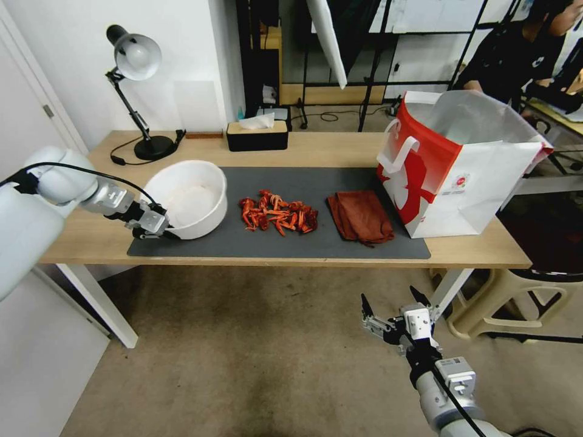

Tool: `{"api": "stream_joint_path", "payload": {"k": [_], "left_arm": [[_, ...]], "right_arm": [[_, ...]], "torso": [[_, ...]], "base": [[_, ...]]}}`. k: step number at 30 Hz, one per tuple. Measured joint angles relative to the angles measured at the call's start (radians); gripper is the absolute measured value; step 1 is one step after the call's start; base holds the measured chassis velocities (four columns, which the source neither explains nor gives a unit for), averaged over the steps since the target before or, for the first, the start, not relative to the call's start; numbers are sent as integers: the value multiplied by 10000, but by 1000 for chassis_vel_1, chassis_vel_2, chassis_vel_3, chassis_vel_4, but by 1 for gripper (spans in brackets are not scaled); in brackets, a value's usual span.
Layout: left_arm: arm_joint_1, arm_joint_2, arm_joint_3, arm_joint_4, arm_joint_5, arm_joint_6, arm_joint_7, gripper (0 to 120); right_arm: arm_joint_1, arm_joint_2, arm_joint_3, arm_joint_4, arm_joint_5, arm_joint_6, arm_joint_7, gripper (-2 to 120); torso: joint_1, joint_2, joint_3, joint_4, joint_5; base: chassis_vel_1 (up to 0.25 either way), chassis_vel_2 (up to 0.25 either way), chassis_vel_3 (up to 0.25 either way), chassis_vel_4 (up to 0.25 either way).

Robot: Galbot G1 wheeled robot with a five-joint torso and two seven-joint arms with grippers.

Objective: Sweep shrimp from table into container with towel, then put container into takeout bag.

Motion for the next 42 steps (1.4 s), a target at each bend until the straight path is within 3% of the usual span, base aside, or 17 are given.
{"api": "stream_joint_path", "payload": {"k": [5, 7, 9, 11, 12, 14, 16, 19, 23, 25, 31, 39, 42], "left_arm": [[511, 411, -455, -604, -244, -363, -269, 0], [1144, 777, -874, -1284, -260, -668, -537, 0], [1181, 796, -899, -1321, -261, -678, -557, 0], [2557, 1509, -1802, -2846, -338, -1059, -1076, 0], [2557, 1509, -1802, -2846, -338, -1059, -1076, 0], [3231, 1797, -2169, -3738, -307, -1457, -1183, 0], [3436, 1866, -2253, -4034, -274, -1600, -1162, 0], [4092, 2035, -2415, -5092, 122, -2293, -1043, 0], [4611, 2077, -2436, -5576, 666, -2726, -992, 0], [5235, 2055, -2434, -5963, 1262, -3036, -921, 0], [5850, 1685, -2313, -6074, 2361, -3410, -720, 0], [6451, 1081, -2093, -5574, 3439, -3915, -472, 0], [6638, 676, -1998, -5164, 3950, -4130, -472, 0]], "right_arm": [[5, -13, 8, -7, 60, -24, 3, 100], [7, -15, 9, -9, 101, -34, 4, 100], [8, -15, 10, -9, 104, -35, 5, 100], [61, -15, 25, -14, 153, -79, 7, 100], [61, -15, 25, -14, 153, -79, 7, 100], [94, -18, 41, -22, 184, -117, 10, 100], [107, -14, 45, -23, 197, -132, 12, 100], [177, 16, 69, -29, 253, -191, 23, 100], [219, 24, 105, -39, 296, -228, 35, 100], [228, 27, 154, -39, 340, -240, 43, 100], [212, 27, 246, -33, 402, -256, 47, 100], [248, 27, 318, 20, 452, -346, 64, 100], [253, 22, 363, 51, 483, -395, 66, 100]], "torso": [[0, 0, 0, 2, 0], [0, 0, 0, 2, -1], [0, 0, 0, 1, -1], [-2, 1, -1, 9, 0], [-2, 1, -1, 9, 0], [-3, 3, -1, 3, 0], [-2, 2, -1, 2, 1], [-2, 2, -1, 1, 1], [-2, 2, -1, 1, 1], [-2, 2, 0, 3, 1], [-2, 2, 0, 3, 1], [0, 1, 0, 3, 2], [0, 2, 1, 4, 1]], "base": [[0, 0, 0, 0], [0, 0, 0, 0], [0, 0, 0, 0], [0, 0, 0, 0], [0, 0, 0, 0], [0, 0, 0, 0], [0, 0, 0, 0], [0, 0, 0, 0], [0, 0, 0, 0], [0, 0, 0, 0], [0, 0, 0, 0], [0, 0, 0, 0], [0, 0, 0, 0]]}}
